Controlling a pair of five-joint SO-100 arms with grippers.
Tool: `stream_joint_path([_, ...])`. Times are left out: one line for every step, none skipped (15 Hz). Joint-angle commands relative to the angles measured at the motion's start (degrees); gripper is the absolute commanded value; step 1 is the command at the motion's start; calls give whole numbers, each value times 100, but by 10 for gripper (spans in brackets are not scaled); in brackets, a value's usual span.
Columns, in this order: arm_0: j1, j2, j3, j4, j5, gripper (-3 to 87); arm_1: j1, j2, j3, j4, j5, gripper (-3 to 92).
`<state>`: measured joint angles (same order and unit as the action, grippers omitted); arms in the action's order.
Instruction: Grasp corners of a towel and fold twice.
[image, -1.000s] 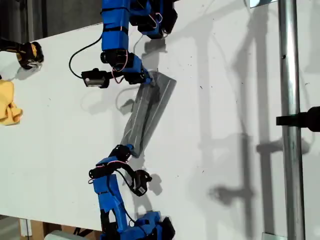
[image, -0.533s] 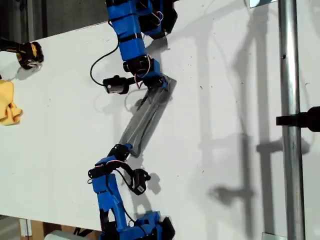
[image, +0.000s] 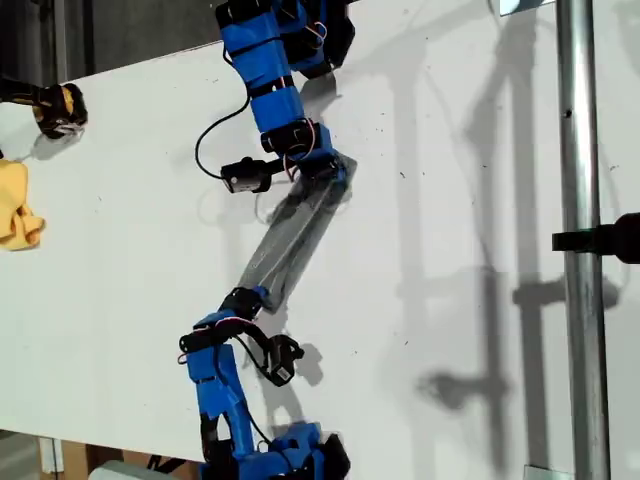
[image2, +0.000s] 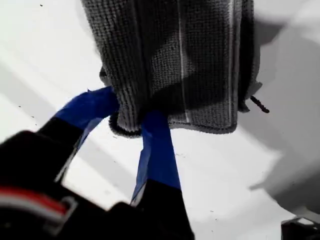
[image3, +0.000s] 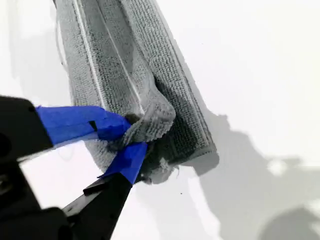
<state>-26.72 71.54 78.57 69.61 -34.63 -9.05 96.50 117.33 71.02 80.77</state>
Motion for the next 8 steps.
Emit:
stream_joint_path([-149, 97, -343, 492, -123, 272, 53, 466, -88, 211, 53, 209])
stream_joint_path([-149, 246, -334, 721, -70, 328, 105, 729, -114, 422, 53, 269])
stream_joint_path([-123, 431, -308, 861, 44, 358, 149, 1011, -176, 642, 9, 305])
stream_joint_path([-123, 615, -308, 1002, 105, 366, 193, 1318, -193, 817, -18, 324])
stream_joint_path([-141, 817, -316, 1143, 123, 366, 246, 1696, -158, 949, -26, 332])
stream_joint_path([-176, 1028, -308, 1239, 132, 366, 299, 2109, -88, 1028, -35, 332])
stream_joint_path([-211, 1222, -299, 1301, 123, 366, 360, 2514, 9, 1072, -62, 333])
stream_joint_path([-237, 1389, -281, 1380, 123, 360, 431, 2892, 141, 1107, -70, 328])
